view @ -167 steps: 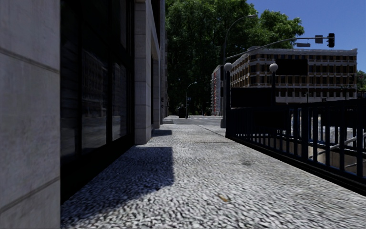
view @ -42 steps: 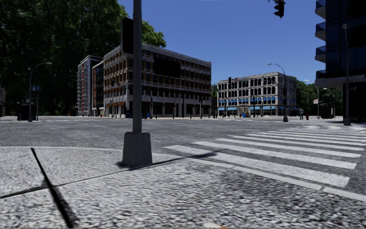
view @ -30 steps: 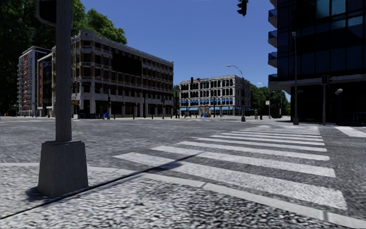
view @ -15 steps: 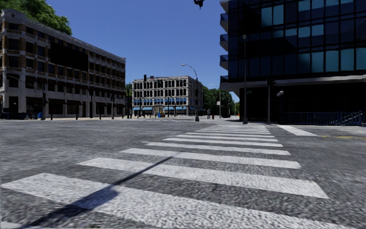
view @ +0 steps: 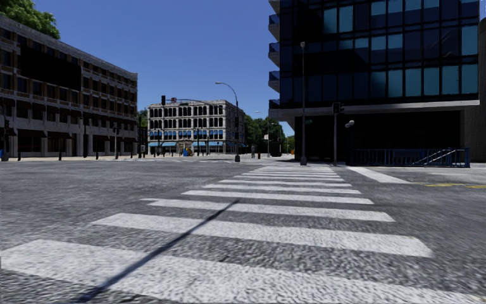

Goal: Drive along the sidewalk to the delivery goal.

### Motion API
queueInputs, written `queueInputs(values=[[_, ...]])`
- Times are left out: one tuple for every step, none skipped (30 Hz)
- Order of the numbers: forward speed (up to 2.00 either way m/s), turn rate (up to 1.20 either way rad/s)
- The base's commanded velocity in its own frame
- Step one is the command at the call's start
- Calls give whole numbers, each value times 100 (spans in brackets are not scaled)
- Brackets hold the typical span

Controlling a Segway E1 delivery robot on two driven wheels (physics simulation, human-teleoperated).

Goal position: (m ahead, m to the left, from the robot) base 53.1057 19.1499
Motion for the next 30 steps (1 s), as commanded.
queueInputs(values=[[200, 0], [200, 0], [200, 0], [200, 0], [200, 0], [200, 0], [200, 0], [200, 0], [200, 0], [200, 0], [200, 0], [200, 0], [200, -1], [200, -15], [200, -18], [200, -19], [200, -19], [200, -19], [200, -20], [200, -20], [200, -20], [200, -22], [200, -24], [200, -25], [200, -28], [200, -30], [200, -31], [200, -31], [200, -31], [200, -31]])
